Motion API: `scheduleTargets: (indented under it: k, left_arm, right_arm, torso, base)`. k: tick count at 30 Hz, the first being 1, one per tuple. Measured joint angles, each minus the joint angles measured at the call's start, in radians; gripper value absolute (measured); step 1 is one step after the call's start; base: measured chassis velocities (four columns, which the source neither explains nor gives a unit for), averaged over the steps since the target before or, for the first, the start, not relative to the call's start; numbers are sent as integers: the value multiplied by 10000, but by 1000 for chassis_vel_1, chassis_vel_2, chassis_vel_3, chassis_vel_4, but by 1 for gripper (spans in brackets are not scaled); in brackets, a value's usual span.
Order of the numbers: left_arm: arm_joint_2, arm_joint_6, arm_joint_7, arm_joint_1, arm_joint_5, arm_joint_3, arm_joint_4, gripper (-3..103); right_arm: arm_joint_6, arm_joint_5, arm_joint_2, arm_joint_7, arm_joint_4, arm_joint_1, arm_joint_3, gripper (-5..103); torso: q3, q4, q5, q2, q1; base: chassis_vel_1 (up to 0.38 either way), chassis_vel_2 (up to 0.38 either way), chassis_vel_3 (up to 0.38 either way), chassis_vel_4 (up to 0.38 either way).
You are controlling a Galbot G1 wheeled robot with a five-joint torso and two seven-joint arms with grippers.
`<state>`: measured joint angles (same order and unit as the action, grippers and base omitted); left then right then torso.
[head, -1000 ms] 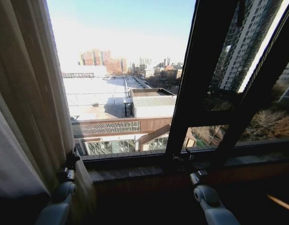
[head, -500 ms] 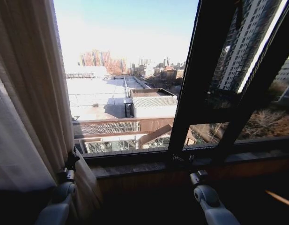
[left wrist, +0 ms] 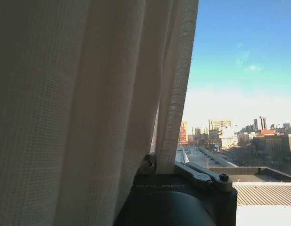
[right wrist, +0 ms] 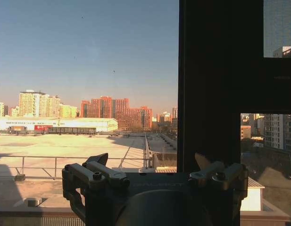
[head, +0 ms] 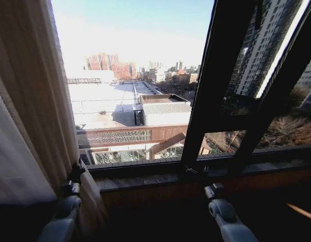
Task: Open the curtains by pulling them apart, changing their state from closed to fully open.
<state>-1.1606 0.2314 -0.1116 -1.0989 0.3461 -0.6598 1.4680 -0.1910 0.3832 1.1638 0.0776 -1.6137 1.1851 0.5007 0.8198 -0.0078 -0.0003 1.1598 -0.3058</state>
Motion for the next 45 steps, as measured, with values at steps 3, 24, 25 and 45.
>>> scheduleTargets:
  k: [3,24,25,45]
  left_arm:
    - [29,2,-23,-2,23,-28,0,0]
    - [1799,-43,-616,523,1021,-1255,-1443,0]
    - [1980,-42,-682,619,1155,-1361,-1691,0]
    - [3208,32,-1063,1840,1952,-1718,-4541,0]
  right_arm:
    - [0,0,0,0,1,0,-1,100]
    - [0,0,0,1,2,0,0,100]
    - [0,0,0,1,2,0,0,100]
    - [0,0,0,0,2,0,0,100]
  torso:
    - [0,-1,6,1,2]
    - [1,4,-4,1,1]
    - [1,3,-1,2,1]
    - [1,0,0,1,1]
  base:
    - [153,70,-162,-83]
    - [34,27,-30,-21]
    - [0,0,0,0]
    - [0,0,0,0]
